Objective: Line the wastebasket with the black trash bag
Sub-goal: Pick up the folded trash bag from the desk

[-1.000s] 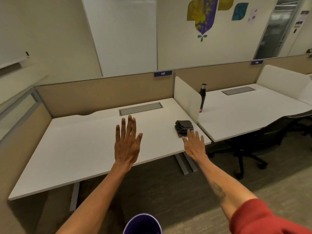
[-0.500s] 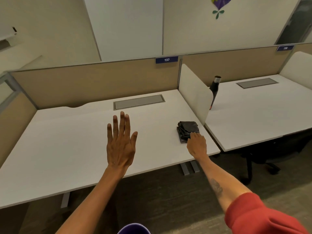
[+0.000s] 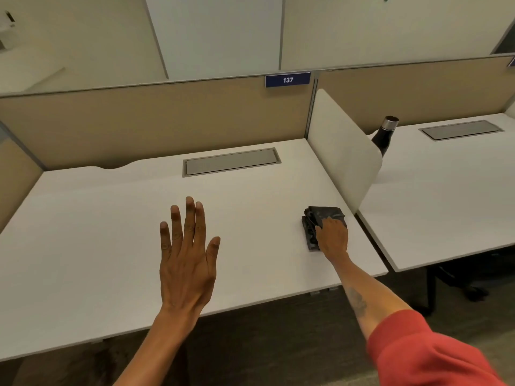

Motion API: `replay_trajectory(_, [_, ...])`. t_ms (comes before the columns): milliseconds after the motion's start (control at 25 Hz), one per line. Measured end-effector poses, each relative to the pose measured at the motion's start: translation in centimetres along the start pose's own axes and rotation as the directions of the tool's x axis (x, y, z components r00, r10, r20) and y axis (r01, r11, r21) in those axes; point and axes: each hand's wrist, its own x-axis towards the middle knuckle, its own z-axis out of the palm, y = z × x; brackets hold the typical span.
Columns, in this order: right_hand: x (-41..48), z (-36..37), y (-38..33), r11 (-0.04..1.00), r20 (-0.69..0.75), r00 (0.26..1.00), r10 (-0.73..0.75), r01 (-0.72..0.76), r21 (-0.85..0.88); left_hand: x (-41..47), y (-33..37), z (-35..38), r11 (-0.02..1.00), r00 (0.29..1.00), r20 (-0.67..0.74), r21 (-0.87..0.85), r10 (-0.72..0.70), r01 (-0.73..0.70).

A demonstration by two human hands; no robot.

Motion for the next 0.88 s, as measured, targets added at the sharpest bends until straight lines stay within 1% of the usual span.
replay_trajectory(160, [2.0,1.3,-0.3,0.997,-0.016,0.999,0.034,-0.035,-0.068,0.6,-0.1,1.5,1.0,1.0,0.022,-0.001,-0.022,0.022])
replay_trajectory(400, [3.5,2.6,-0.3,0.99,-0.024,0.995,0.093,-0.095,-0.106,1.1,-0.2,3.6,0.999,0.999,0.03,-0.025,-0.026,0.027])
replay_trajectory(480, [3.8,2.6,-0.5,0.991,-0.023,0.993,0.113,-0.114,-0.067,1.2,-0.3,4.1,0.999,0.999,0.034,-0.024,-0.023,0.023])
replay_trajectory(680, [4.2,1.3,-1.1,0.964,-0.072,0.977,0.199,-0.183,0.191,1.5,-0.3,4.5,0.998,0.997,0.058,-0.047,-0.041,0.044])
replay_trajectory(760, [4.1,0.3,-1.4,0.959,-0.083,0.975,0.208,-0.186,0.214,1.5,-0.2,4.2,0.998,0.998,0.053,-0.054,-0.033,0.035])
replay_trajectory(880, [3.4,-1.3,-1.7,0.964,-0.107,0.972,0.21,-0.187,0.188,1.3,0.0,3.6,0.998,0.999,0.035,-0.059,-0.013,0.015])
